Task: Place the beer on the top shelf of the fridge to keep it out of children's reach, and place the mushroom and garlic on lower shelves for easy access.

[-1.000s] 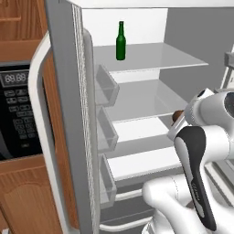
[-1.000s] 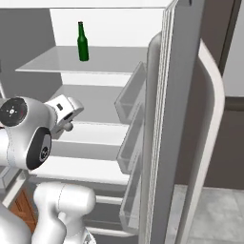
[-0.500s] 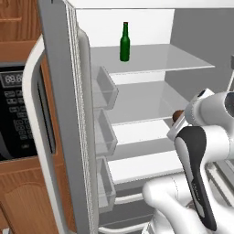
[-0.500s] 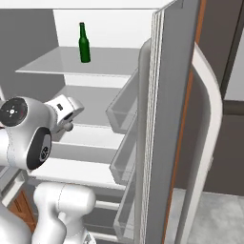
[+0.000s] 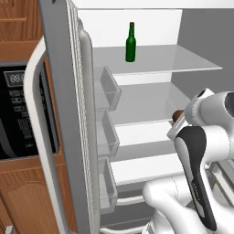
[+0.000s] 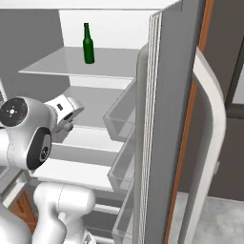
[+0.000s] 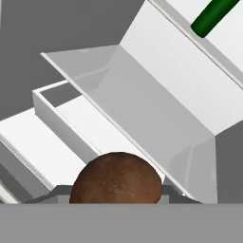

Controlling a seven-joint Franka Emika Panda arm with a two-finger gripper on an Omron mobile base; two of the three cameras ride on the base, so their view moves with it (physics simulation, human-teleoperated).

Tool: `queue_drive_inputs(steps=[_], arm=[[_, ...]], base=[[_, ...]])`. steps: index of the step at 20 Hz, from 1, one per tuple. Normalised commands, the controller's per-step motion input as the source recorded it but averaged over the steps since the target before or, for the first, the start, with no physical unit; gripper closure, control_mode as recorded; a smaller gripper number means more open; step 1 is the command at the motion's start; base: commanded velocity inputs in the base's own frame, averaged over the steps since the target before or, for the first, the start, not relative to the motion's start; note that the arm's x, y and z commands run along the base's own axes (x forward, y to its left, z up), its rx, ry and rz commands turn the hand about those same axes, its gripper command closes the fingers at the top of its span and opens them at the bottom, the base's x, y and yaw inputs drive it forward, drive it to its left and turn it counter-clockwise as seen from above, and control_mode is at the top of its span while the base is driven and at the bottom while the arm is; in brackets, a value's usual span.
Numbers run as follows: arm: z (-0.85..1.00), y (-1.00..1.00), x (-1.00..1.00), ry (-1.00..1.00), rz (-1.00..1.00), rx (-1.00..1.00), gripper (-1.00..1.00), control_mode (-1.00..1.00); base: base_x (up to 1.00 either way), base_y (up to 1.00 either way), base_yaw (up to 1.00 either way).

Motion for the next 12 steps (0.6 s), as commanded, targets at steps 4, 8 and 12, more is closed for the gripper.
queue_drive_inputs(steps=[4, 8, 12], arm=[[-0.15, -0.06, 0.31, 0.0, 0.04, 0.0, 1.0, -1.0], [-0.28, 0.0, 0.54, 0.0, 0.04, 0.0, 1.0, -1.0], [-0.31, 0.0, 0.59, 0.0, 0.0, 0.0, 1.0, -1.0]], base=[[0.08, -0.01, 0.02], [0.0, 0.0, 0.0], [0.0, 0.0, 0.0]])
